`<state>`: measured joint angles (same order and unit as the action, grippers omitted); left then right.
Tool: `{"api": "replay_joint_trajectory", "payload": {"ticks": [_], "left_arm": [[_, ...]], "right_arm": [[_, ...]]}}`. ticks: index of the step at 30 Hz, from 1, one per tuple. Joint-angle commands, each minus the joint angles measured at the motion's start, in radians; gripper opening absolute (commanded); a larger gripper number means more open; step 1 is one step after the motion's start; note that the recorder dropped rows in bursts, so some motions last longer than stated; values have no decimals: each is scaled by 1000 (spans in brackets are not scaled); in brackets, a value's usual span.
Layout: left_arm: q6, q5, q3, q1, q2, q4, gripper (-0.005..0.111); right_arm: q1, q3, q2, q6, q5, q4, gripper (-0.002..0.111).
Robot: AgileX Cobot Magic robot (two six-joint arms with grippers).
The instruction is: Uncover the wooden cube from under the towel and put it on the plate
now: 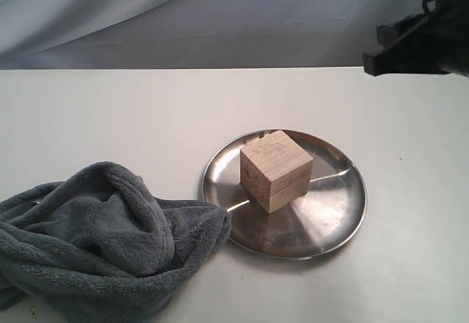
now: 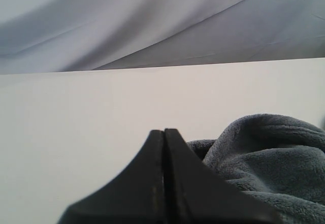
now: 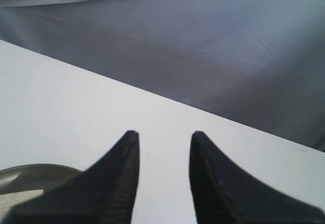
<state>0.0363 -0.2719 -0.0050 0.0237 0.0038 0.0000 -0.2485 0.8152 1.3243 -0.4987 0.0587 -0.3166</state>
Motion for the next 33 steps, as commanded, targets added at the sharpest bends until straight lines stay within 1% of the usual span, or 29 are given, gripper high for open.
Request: {"api": "replay_joint_trajectory", "payload": {"ticks": [1,4,6,9,12,15,20,24,27,33], "left_arm": [[-1,5,5,5,-4,0,0],[-3,5,5,5,-4,0,0],[-3,5,5,5,-4,0,0],[-3,5,5,5,-4,0,0],[-3,5,5,5,-4,0,0],[-1,5,5,5,-4,0,0],[-1,5,5,5,-4,0,0],[-1,5,5,5,-4,0,0],[-1,5,5,5,-4,0,0],[-3,5,5,5,-4,0,0]], "right_arm": [[7,-120,-95,5,98,-2,14],[7,-192,-156,17,139,-2,0],[7,-239,-198,47,170,-2,0],[0,-337,-278,75,272,11,0],[-11,-440,-373,132,350,76,0],[-11,-529,-456,248,357,158,0],[-11,-632,-556,363,378,269,0],[-11,-668,-592,368,394,251,0],[-11,-670,-594,368,381,199,0],[-11,-670,-594,368,381,174,0]]}}
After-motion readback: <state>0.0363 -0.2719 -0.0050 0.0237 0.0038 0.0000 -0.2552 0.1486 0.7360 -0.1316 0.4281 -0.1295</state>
